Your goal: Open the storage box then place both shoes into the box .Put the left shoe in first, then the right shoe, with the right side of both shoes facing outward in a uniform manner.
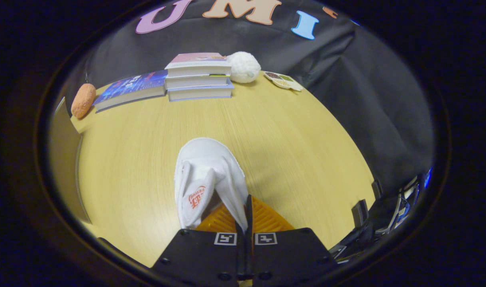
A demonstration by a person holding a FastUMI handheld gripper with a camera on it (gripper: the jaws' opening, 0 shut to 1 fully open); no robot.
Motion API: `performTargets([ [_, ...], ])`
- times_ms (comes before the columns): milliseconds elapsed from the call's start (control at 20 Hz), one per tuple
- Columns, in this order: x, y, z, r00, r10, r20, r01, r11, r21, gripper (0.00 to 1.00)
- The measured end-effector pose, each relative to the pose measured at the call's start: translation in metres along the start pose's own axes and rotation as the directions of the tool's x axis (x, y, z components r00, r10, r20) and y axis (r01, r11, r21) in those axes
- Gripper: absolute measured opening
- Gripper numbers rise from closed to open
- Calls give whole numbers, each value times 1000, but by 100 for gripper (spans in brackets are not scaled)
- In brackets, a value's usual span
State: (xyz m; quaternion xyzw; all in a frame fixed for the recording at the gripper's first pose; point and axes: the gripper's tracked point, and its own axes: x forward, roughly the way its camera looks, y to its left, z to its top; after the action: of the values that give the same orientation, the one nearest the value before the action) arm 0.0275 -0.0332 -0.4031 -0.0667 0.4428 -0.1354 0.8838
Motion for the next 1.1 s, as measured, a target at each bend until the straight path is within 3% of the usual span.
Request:
performTargets([
  [250,-31,-2,27,991,-103,86,110,992,-69,2],
  [500,-76,10,71,962,-182,205,220,958,-182,2],
  [900,-175,64,134,885,-215,413,353,888,-295,2],
  [1100,-232,115,160,848,-151,509,335,896,-293,2],
])
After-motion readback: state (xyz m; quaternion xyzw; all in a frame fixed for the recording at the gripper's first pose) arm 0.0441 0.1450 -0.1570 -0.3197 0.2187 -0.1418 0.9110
